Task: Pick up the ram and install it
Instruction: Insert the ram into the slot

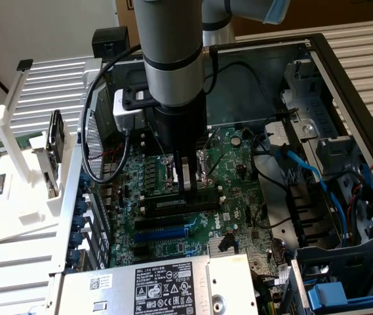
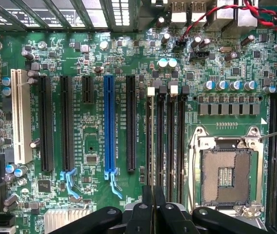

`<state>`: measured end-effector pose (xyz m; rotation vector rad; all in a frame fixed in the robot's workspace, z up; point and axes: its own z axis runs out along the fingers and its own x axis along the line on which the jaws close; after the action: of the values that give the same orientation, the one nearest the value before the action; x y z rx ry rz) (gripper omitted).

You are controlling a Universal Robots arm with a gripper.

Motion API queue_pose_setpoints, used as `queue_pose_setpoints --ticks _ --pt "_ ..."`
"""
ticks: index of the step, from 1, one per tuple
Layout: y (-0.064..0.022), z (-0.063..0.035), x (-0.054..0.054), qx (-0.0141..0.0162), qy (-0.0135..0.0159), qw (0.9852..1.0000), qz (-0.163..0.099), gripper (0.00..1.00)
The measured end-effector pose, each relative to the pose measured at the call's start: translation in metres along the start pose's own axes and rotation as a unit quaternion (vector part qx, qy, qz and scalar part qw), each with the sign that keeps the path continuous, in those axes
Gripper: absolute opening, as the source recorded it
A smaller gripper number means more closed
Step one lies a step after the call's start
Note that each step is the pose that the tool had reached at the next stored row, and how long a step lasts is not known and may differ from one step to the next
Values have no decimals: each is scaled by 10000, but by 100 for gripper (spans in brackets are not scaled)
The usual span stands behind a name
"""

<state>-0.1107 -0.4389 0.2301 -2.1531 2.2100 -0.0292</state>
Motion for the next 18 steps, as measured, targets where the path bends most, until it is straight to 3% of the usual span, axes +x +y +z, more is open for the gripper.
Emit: queue_pose_setpoints --ticks 18 --pt "1 26 1 0 0 10000 0 12"
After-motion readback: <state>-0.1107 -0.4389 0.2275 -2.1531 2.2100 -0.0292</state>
